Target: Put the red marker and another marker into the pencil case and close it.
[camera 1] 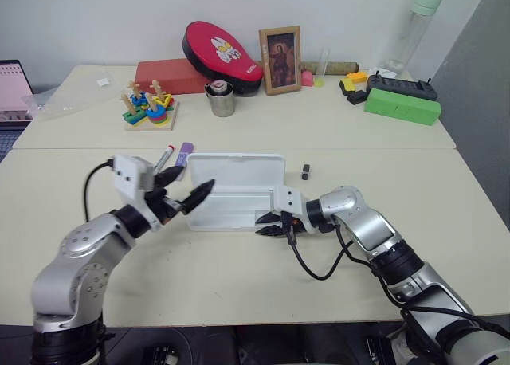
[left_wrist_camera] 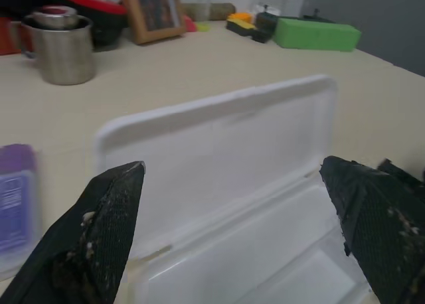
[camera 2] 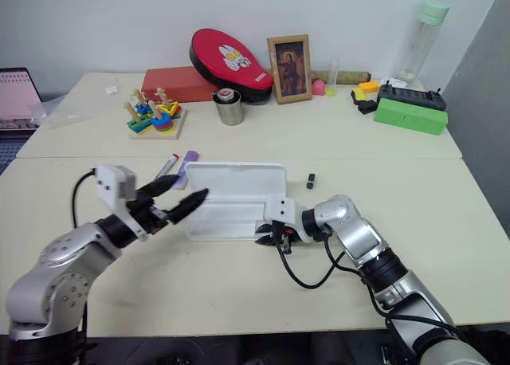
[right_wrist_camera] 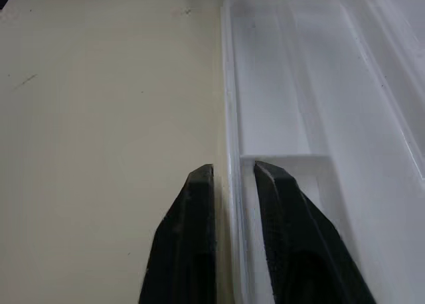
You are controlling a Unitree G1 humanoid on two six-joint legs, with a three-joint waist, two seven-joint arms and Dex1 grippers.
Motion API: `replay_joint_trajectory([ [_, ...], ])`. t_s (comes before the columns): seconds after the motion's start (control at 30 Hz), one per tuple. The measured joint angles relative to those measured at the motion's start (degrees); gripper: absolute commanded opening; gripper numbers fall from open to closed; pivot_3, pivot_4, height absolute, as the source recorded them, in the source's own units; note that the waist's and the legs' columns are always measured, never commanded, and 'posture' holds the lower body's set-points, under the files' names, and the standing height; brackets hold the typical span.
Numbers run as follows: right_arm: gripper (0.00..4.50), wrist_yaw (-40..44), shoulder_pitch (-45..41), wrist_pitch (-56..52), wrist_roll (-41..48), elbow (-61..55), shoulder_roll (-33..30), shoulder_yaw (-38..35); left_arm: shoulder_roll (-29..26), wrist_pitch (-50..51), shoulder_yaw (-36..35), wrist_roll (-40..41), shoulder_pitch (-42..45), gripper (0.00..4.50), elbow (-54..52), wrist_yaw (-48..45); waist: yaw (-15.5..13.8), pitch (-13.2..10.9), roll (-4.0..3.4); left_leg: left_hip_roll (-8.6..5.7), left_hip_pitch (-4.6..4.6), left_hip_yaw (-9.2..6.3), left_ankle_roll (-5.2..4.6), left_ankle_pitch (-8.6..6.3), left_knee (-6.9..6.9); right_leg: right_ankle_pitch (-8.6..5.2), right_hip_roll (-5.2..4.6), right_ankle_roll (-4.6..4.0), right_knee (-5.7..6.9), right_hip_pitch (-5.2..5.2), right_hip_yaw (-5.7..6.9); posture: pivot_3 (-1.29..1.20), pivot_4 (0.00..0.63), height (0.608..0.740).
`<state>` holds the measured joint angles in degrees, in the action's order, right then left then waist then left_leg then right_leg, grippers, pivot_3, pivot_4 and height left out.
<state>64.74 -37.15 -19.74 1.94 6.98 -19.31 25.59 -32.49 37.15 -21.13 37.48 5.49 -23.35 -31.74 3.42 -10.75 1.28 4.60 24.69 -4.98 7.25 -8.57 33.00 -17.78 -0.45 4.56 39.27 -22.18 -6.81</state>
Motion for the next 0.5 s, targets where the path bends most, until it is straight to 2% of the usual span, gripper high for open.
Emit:
replay_joint_trajectory([
  [0.07, 2.13, 0.4, 0.0, -2.2, 2.5, -2.7, -0.6, -1.9, -0.6, 1.4, -4.3, 2.4, -1.7, 4.5, 0.3, 0.6, 0.0, 0.0, 0.0, 0.0, 0.01, 0.0, 0.0, 0.0, 0.0, 0.0, 0.0, 0.0, 0.0, -0.01, 0.0, 0.0, 0.15, 0.74],
  [0.1, 2.55, 0.4, -0.2, -4.7, 5.8, -5.1, -0.5, -4.9, -2.6, 1.7, -6.5, 2.5, -2.5, 4.5, 1.7, 0.9, -0.1, 0.0, 0.0, 0.0, 0.0, -0.03, 0.0, 0.0, 0.0, 0.0, 0.0, 0.0, 0.0, 0.0, 0.03, 0.0, 0.15, 0.74],
  [0.13, 2.71, 0.3, -0.4, -5.6, 6.9, -5.9, -0.3, -5.9, -3.3, 1.7, -6.9, 2.1, -2.7, 4.5, 2.3, 1.0, -0.1, 0.0, 0.0, 0.0, 0.0, -0.03, 0.0, 0.0, 0.0, 0.0, 0.0, 0.0, 0.0, 0.0, 0.02, 0.0, 0.15, 0.74],
  [0.23, 3.53, -1.8, -3.7, -10.5, 13.5, -9.0, 2.5, -11.8, -7.1, 1.1, -6.0, -2.9, -2.4, 4.5, 8.6, 1.7, 0.0, 0.0, 0.0, 0.0, -0.03, -0.02, 0.0, 0.0, 0.0, -0.01, 0.01, 0.01, 0.01, -0.01, 0.01, 0.0, 0.15, 0.74],
  [0.33, 4.32, -5.5, -7.2, -12.7, 16.9, -9.6, 4.8, -15.9, -8.2, -0.2, -2.3, -8.6, 0.9, 4.5, 16.7, 3.5, -0.1, 0.0, 0.0, 0.0, -0.03, -0.03, 0.0, 0.0, 0.0, -0.01, 0.02, 0.01, 0.01, -0.02, 0.03, 0.0, 0.15, 0.74],
  [0.37, 4.47, -6.6, -7.8, -12.8, 17.4, -9.5, 5.4, -16.7, -8.4, -0.6, -1.2, -9.9, 2.0, 4.5, 19.0, 3.6, -0.3, 0.0, 0.02, 0.0, -0.02, -0.03, 0.0, 0.0, 0.0, -0.01, 0.02, 0.01, -0.03, 0.0, 0.03, 0.0, 0.15, 0.74],
  [0.5, 4.47, -11.4, -9.3, -13.1, 17.4, -8.7, 7.1, -18.1, -8.4, -2.7, 2.5, -14.1, 8.0, 4.5, 28.5, 4.5, -0.5, 0.0, 0.06, 0.0, 0.05, -0.03, 0.0, 0.0, -0.06, 0.0, 0.01, -0.01, -0.1, -0.05, 0.05, 0.0, 0.15, 0.74],
])
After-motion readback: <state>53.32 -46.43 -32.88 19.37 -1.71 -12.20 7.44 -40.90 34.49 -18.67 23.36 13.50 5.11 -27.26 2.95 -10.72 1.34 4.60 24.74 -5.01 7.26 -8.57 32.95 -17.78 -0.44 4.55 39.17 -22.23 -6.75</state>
